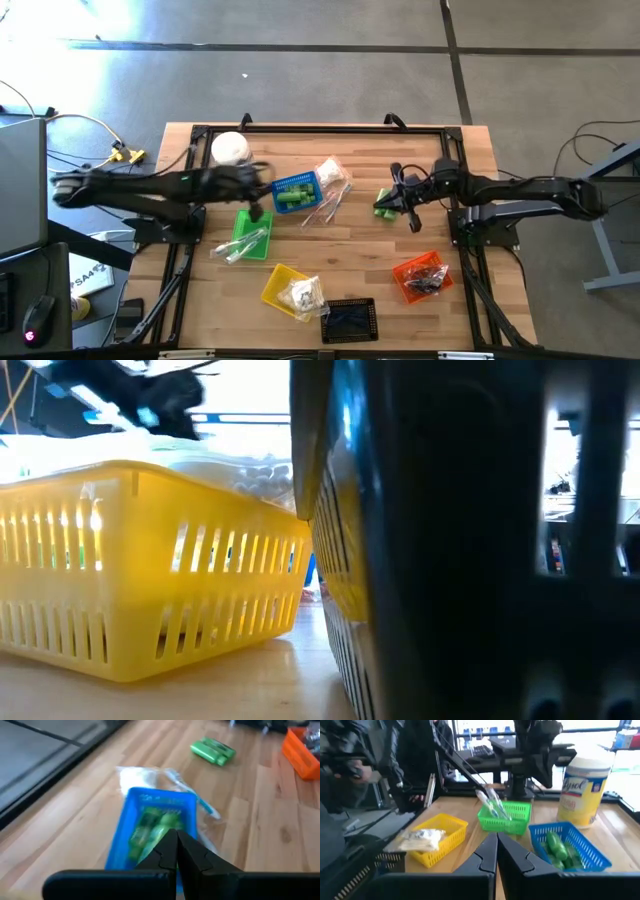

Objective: Pick & Place Travel size toiletries
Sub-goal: Put the red toothbrush into the green bin

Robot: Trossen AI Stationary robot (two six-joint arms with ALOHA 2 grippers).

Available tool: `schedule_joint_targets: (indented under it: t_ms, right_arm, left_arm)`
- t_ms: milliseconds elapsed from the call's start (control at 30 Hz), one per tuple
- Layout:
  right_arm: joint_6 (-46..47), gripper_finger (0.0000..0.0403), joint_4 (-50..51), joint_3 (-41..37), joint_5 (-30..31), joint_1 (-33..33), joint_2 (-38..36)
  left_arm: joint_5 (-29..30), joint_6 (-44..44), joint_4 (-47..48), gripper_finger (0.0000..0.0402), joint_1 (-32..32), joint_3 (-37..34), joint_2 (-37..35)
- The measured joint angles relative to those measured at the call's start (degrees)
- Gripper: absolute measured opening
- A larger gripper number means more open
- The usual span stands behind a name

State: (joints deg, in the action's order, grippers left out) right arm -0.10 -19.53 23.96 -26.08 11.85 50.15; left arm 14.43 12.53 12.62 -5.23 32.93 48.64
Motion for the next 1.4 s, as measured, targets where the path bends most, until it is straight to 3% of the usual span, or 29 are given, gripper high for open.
schedule_joint_targets:
  t_ms: [267,533,633,767,1000,1400]
  right_arm:
    - [-0.4,0.0002,-1.2,-3.6,5.3,-2.2,0.0]
    - [-1.0,0.0002,-4.0,-6.1,4.8,-2.2,0.0]
    - [-1.2,0.0002,-4.0,-6.1,4.3,-2.2,0.0]
    - [-1.2,0.0002,-3.9,-6.1,3.2,-2.2,0.0]
    - [-0.9,0.0002,-3.5,-6.0,1.5,-2.2,0.0]
    - [-1.1,0.0002,-3.2,-6.0,2.1,-4.4,0.0]
  left_arm:
    - [-1.8,-2.7,16.9,0.0020,1.3,26.1,32.0]
    - [-1.7,-5.4,27.3,0.0129,7.3,44.0,50.3]
    - [-1.8,-4.8,30.0,0.0166,9.2,47.1,54.1]
    - [-2.0,2.5,30.3,0.0190,9.8,48.4,56.8]
    - [-2.3,8.4,32.1,0.0195,9.8,48.2,59.3]
    - [-2.2,8.5,32.7,0.0195,9.3,47.8,61.6]
